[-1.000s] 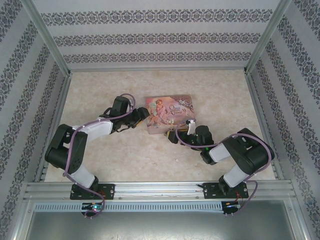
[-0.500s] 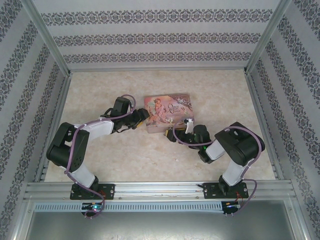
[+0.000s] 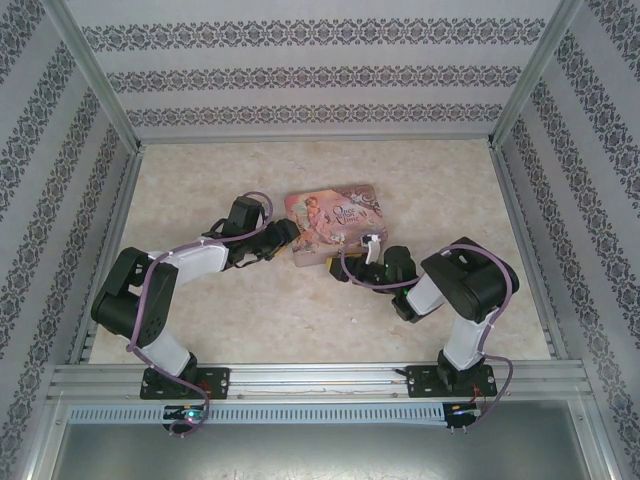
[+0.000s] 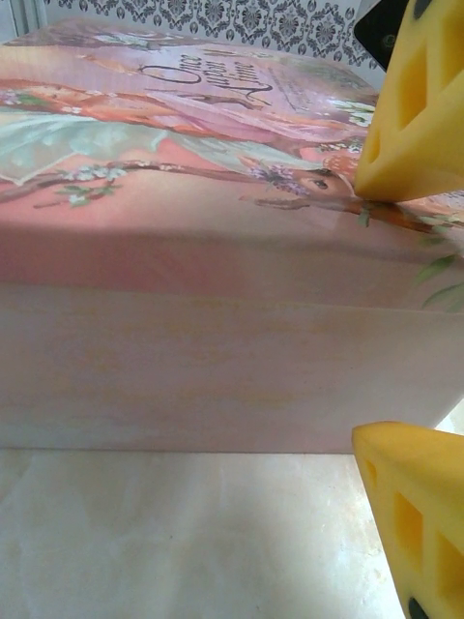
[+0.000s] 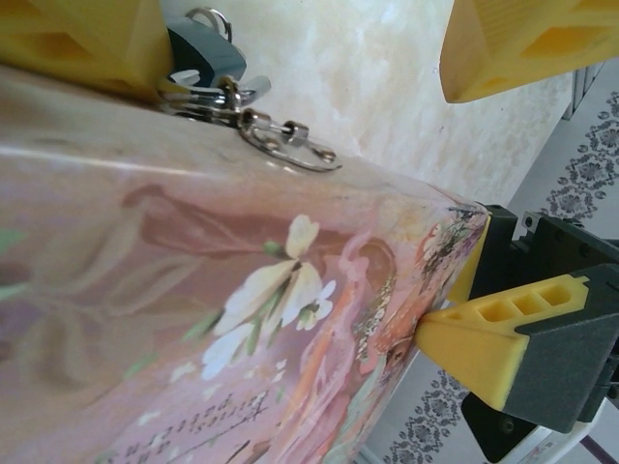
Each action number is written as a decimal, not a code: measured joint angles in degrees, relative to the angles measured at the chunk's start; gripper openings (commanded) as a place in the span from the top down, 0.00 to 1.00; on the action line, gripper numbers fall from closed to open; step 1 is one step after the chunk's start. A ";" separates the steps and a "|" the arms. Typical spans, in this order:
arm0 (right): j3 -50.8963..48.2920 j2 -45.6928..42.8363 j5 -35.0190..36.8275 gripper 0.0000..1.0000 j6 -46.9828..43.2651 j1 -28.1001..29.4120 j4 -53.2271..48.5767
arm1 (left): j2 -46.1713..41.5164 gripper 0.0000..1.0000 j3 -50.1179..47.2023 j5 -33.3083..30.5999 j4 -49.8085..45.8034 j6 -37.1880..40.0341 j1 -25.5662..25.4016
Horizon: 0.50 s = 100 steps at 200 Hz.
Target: Unlock the padlock with the key
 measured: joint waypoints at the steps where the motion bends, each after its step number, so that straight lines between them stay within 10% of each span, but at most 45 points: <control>1: 0.02 0.00 -0.02 0.28 -0.07 0.00 0.00 | 0.00 0.39 -0.04 -0.02 0.02 0.00 -0.02; 100: 0.46 0.00 -2.40 0.45 -5.27 -0.07 -1.27 | -0.74 0.39 -1.09 -0.74 0.76 -0.02 -0.44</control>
